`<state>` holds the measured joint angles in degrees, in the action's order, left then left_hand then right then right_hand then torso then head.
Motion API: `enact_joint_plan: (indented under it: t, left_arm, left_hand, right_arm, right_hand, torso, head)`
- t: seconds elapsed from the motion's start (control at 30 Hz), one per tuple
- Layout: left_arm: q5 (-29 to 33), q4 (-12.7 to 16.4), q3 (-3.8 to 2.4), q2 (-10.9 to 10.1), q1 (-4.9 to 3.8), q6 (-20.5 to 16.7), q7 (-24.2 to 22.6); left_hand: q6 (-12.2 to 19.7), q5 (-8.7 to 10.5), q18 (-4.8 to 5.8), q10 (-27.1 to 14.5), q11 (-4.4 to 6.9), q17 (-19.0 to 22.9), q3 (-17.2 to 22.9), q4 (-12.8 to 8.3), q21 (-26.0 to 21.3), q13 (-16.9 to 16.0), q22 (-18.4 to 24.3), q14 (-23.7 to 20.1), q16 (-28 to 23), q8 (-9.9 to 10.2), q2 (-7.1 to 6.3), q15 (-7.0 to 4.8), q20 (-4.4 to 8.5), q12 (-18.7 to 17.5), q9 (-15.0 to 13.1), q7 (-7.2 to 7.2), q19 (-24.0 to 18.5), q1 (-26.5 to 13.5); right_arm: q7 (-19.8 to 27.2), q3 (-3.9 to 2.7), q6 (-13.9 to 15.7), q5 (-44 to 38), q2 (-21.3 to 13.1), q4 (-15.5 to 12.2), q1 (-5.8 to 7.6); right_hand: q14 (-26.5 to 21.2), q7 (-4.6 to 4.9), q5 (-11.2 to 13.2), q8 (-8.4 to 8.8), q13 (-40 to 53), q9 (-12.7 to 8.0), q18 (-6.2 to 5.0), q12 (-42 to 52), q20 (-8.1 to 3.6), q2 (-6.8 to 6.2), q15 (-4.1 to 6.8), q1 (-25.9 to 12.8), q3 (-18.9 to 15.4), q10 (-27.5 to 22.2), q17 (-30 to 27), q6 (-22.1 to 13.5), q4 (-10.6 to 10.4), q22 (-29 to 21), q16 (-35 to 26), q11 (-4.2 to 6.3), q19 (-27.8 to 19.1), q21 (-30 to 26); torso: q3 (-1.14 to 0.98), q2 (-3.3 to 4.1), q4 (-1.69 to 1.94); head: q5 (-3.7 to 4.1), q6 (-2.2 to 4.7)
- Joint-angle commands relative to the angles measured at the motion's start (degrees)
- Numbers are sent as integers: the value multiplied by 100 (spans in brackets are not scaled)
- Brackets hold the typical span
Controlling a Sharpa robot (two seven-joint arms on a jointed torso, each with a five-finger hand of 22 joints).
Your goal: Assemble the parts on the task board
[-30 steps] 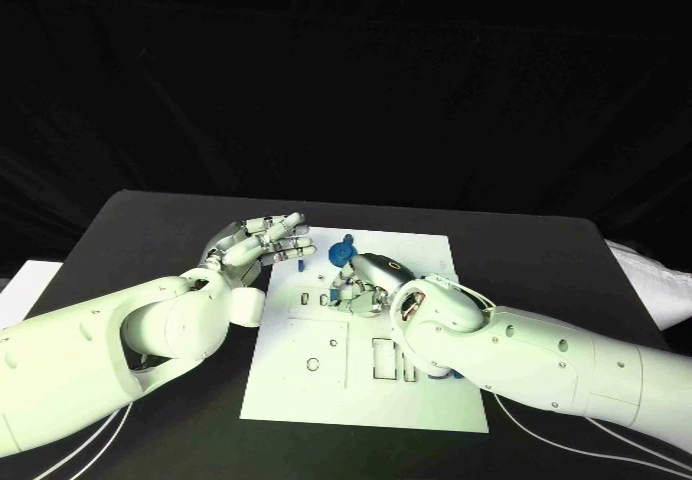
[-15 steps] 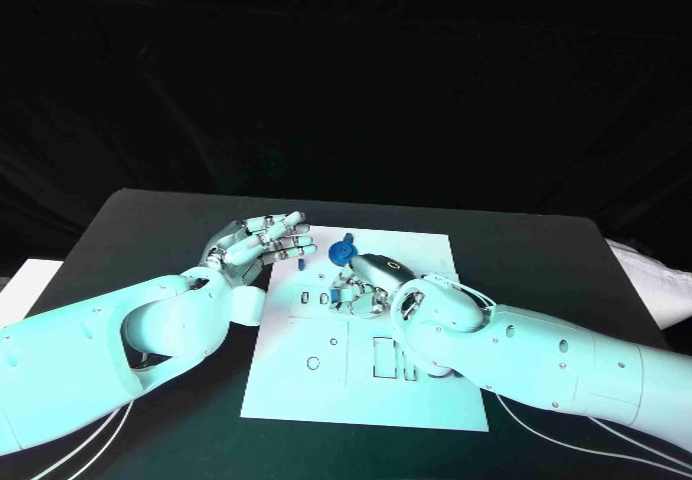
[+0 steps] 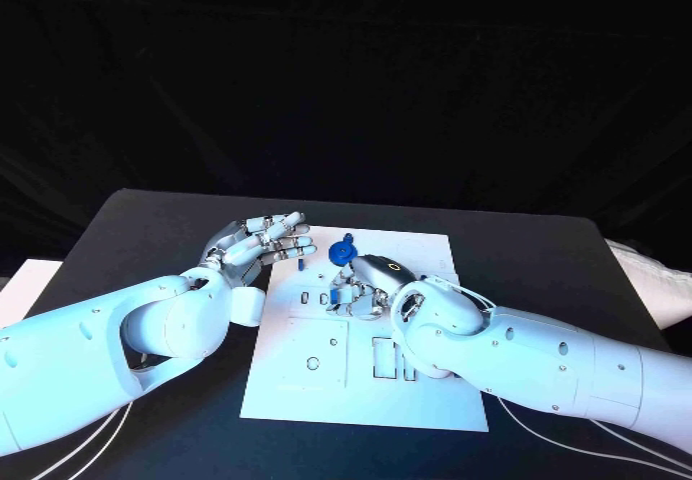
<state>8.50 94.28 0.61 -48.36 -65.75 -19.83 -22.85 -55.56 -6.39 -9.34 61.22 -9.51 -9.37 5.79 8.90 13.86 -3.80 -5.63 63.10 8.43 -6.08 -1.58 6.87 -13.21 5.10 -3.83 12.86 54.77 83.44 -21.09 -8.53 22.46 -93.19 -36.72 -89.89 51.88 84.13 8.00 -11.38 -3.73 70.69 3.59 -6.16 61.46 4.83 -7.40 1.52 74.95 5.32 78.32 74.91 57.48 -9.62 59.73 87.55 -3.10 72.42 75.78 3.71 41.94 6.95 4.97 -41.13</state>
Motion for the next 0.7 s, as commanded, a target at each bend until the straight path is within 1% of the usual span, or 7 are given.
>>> enact_joint_plan:
  t: [0.03,0.13,0.37,0.57,0.63,0.67,0.7]
  left_arm:
    - [6,-7,-3,11,-3,166,-3]
    - [-3,-31,-3,9,-3,220,20]
    - [-347,-93,-3,-2,-3,247,260]
    - [-1461,-145,-5,-45,-21,193,1285]
    - [-1886,-181,-6,-53,-48,245,1803]
    - [-2230,-215,-6,-54,-78,336,2179]
    - [-2555,-247,-7,-48,-111,428,2503]
  left_hand:
    - [25,5,-123,22,-10,-41,2,-46,-10,-6,0,115,11,44,48,-8,15,-52,0,5,98,-4]
    - [13,5,-128,64,29,-130,22,-82,110,-8,-43,398,100,58,57,-90,95,-75,-2,-21,321,-32]
    - [-97,9,-124,296,156,-380,19,-103,346,-27,-138,972,330,46,27,-262,260,-45,-9,-124,706,-128]
    - [-329,17,-110,1019,464,-1306,-79,14,1145,-221,-543,2229,1616,-29,-60,-640,637,283,-55,-346,1669,-359]
    - [-485,23,-73,1407,637,-3913,-125,91,1660,-515,-848,2372,4375,-144,-61,-833,797,716,-108,-514,2019,-455]
    - [-487,23,-84,1464,596,-4696,-133,93,1834,-698,-977,2389,5180,-176,-60,-806,864,940,-124,-569,1977,-452]
    - [-544,7,-50,1441,706,-5456,-144,117,2086,-939,-1153,2352,5923,-268,-25,-871,869,1218,-164,-624,1981,-480]
  right_arm:
    - [135,-9,569,-24,-37,-118,-36]
    - [328,-63,779,-20,-101,-304,-68]
    - [753,-256,806,106,-463,-817,-71]
    - [1437,-430,748,823,-1083,-1268,70]
    - [1579,-452,685,1168,-1279,-1330,175]
    - [1613,-461,664,1396,-1402,-1353,253]
    - [1631,-468,654,1587,-1501,-1364,315]
  right_hand:
    - [467,13,-15,16,-62,12,-1,-80,32,-31,-50,21,-64,-86,953,-83,-20,-35,-35,-2,-25,-39]
    - [466,27,-69,15,-97,14,-3,-115,42,-65,-60,81,-113,-114,951,-149,-46,-46,-38,-13,-29,-49]
    - [470,42,-72,4,-101,21,-2,-88,56,-140,-74,147,-234,-110,970,-200,-110,-45,-30,-28,-23,-54]
    - [472,34,-71,-27,-43,37,-2,33,61,-76,-73,320,-274,-58,980,-163,-149,-39,-26,-21,-15,-56]
    - [450,31,-138,-26,-119,38,-19,-69,58,2,-67,440,-223,-118,888,-158,-120,-129,-77,-16,-69,-105]
    - [439,30,-152,-28,-142,38,-29,-97,56,48,-64,483,-196,-135,842,-152,-110,-177,-102,-14,-98,-132]
    - [428,30,-162,-31,-164,40,-39,-123,54,105,-61,539,-160,-150,798,-141,-94,-228,-128,-11,-129,-161]
  torso:
    - [-7,1,2]
    - [-16,0,-5]
    - [-29,-30,-17]
    - [-78,-102,-54]
    - [-106,-143,-77]
    - [-115,-158,-89]
    - [-126,-177,-106]
  head:
    - [-6,8]
    - [-15,18]
    - [-16,31]
    - [-78,10]
    - [-115,-17]
    - [-126,-22]
    - [-141,-28]
